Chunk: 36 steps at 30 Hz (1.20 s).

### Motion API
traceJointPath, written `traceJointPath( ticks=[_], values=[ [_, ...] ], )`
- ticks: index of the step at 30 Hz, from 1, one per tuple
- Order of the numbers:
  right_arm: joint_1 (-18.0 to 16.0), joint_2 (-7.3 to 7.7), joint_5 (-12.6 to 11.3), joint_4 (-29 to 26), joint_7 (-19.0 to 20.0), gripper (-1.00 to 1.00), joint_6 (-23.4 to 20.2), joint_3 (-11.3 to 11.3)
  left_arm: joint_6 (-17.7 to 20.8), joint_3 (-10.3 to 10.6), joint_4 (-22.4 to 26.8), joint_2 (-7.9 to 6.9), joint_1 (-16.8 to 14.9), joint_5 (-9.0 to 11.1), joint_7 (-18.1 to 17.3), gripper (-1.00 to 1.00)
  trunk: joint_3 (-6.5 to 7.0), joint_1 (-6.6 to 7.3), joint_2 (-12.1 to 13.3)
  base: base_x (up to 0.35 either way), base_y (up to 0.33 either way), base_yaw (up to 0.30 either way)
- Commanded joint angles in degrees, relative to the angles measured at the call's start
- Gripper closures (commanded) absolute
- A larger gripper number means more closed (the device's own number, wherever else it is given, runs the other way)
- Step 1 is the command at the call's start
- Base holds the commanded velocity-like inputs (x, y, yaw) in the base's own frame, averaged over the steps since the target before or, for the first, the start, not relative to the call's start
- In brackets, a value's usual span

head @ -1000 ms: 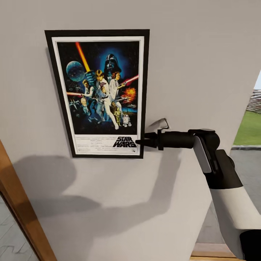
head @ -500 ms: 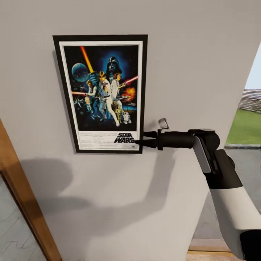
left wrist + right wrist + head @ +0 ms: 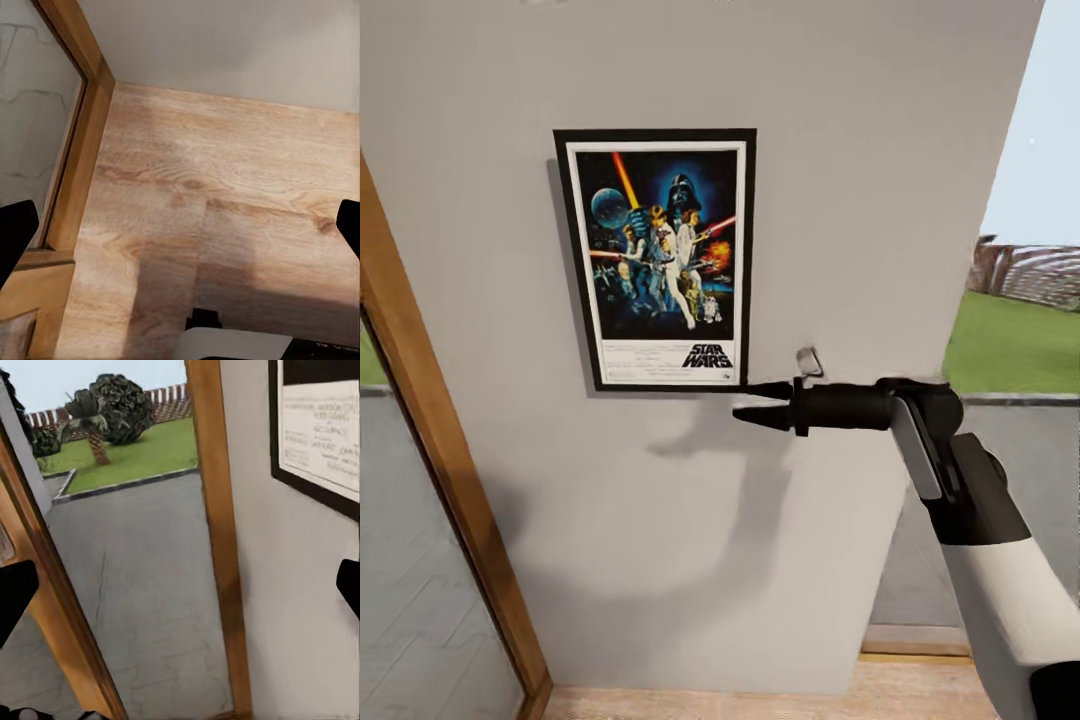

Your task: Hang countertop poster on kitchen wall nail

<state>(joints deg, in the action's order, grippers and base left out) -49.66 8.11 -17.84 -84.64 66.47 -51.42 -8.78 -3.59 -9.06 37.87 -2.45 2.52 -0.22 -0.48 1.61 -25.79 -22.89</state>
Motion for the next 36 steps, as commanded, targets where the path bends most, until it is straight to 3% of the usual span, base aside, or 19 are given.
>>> traceJointPath(
  ticks=[1,6,10,16,17,19,21,22,24,25,26,27,29,30,32,36],
  values=[
    [1.06,0.26,-0.25,-0.34,-0.01,-1.00,0.16,-0.05,-0.10,-0.09,0.06,0.01,0.03,-0.01,-0.05,-1.00,-0.01,0.00,-0.03,-0.151,0.000,0.000],
    [8.74,2.83,-0.28,-1.38,0.57,-1.00,5.91,-0.02,-0.10,-0.15,0.04,-0.01,0.03,0.07,-0.05,-1.00,-0.01,0.00,-0.03,-0.074,0.000,0.000],
    [16.14,4.17,-0.14,-1.60,3.48,-1.00,9.63,0.40,-0.10,-0.19,0.02,-0.01,0.03,0.11,-0.05,-1.00,-0.01,0.00,-0.03,-0.020,0.000,0.000],
    [29.86,5.86,1.01,-1.07,5.36,-1.00,16.38,4.05,-0.10,-0.23,-0.27,-0.02,0.03,0.13,0.01,-1.00,-0.01,0.00,-0.03,-0.005,0.000,0.000],
    [33.68,6.47,1.91,-0.22,5.54,-1.00,19.12,5.29,-0.10,-0.22,-0.33,-0.03,0.03,0.13,0.02,-1.00,-0.01,0.00,-0.03,-0.002,0.000,0.000],
    [39.69,7.47,4.37,4.44,5.67,-1.00,24.48,7.67,-0.13,-0.23,-0.39,-0.02,0.03,0.13,0.07,-1.00,-0.01,0.00,-0.03,-0.001,0.000,0.000],
    [42.04,7.84,6.68,11.15,5.63,-1.00,28.76,9.56,-0.16,-0.22,-0.40,-0.02,0.03,0.10,0.10,-1.00,-0.01,0.00,-0.03,0.000,0.000,0.000],
    [43.82,8.02,11.41,29.03,4.64,-1.00,39.50,11.97,-0.17,-0.22,-0.48,-0.02,0.03,0.06,0.13,-1.00,-0.01,0.00,-0.03,0.000,0.000,0.000],
    [44.02,7.98,12.43,33.95,3.50,-1.00,42.93,12.29,-0.18,-0.20,-0.49,-0.02,0.03,0.05,0.16,-1.00,-0.01,0.00,-0.03,0.000,0.000,0.000],
    [44.15,7.92,13.08,37.83,1.81,-1.00,45.37,12.44,-0.18,-0.19,-0.50,-0.02,0.03,0.05,0.16,-1.00,-0.01,0.00,-0.03,0.000,0.000,0.000],
    [44.35,6.80,14.04,50.16,-8.13,-1.00,49.23,12.38,-0.13,-0.15,-0.56,-0.02,0.03,-0.07,0.17,-1.00,-0.01,0.00,-0.03,0.000,0.000,0.000],
    [44.36,6.61,14.05,51.37,-9.63,-1.00,49.35,12.38,-0.12,-0.14,-0.57,-0.02,0.03,-0.08,0.16,-1.00,-0.01,0.00,-0.03,0.000,0.000,0.000],
    [44.37,6.01,14.05,54.58,-16.33,-1.00,49.58,12.35,-0.11,-0.10,-0.59,-0.02,0.03,-0.11,0.18,-1.00,0.06,0.00,-0.03,0.000,0.000,0.000],
    [44.38,4.15,13.95,56.49,-29.49,-1.00,49.72,12.32,-0.10,-0.08,-0.61,-0.02,0.03,-0.13,0.21,-1.00,0.15,0.00,-0.03,0.000,0.000,0.000],
    [44.38,3.52,13.86,56.76,-35.08,-1.00,49.73,12.33,-0.10,-0.08,-0.61,-0.02,0.03,-0.13,0.21,-1.00,0.33,0.00,-0.03,0.000,0.000,0.000],
    [44.38,2.05,13.79,57.04,-40.95,-1.00,49.78,12.42,-0.10,-0.08,-0.62,-0.02,0.03,-0.13,0.21,-1.00,0.70,0.00,-0.03,0.000,0.000,0.000]
  ],
)
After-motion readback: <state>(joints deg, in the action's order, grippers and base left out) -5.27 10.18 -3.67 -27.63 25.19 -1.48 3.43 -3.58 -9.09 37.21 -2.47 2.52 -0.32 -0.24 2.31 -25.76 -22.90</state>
